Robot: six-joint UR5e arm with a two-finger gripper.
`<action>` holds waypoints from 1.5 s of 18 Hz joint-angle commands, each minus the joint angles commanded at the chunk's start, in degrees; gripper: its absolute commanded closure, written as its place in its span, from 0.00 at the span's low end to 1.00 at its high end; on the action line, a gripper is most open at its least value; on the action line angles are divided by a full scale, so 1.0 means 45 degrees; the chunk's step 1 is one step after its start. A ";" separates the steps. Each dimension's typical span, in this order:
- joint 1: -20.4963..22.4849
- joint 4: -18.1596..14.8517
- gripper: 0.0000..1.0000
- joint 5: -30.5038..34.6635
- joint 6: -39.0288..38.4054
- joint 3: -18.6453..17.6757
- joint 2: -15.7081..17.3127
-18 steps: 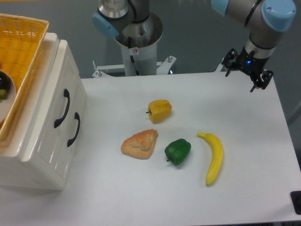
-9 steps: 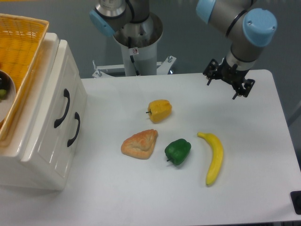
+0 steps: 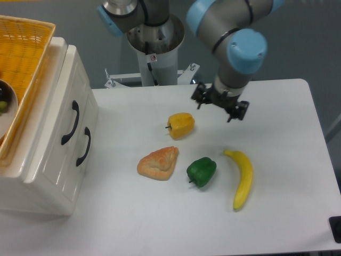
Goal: Slide open the top white drawer
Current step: 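Move the gripper over the yellow pepper to the upper drawer's black handle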
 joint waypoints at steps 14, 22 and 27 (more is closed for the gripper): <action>-0.1699 -0.0117 0.00 -0.2501 -0.4164 0.0371 0.0019; -0.3008 -0.0156 0.00 -0.2989 -0.5648 0.0625 -0.0020; -0.3828 -0.0156 0.00 -0.3166 -0.6331 0.0723 0.0039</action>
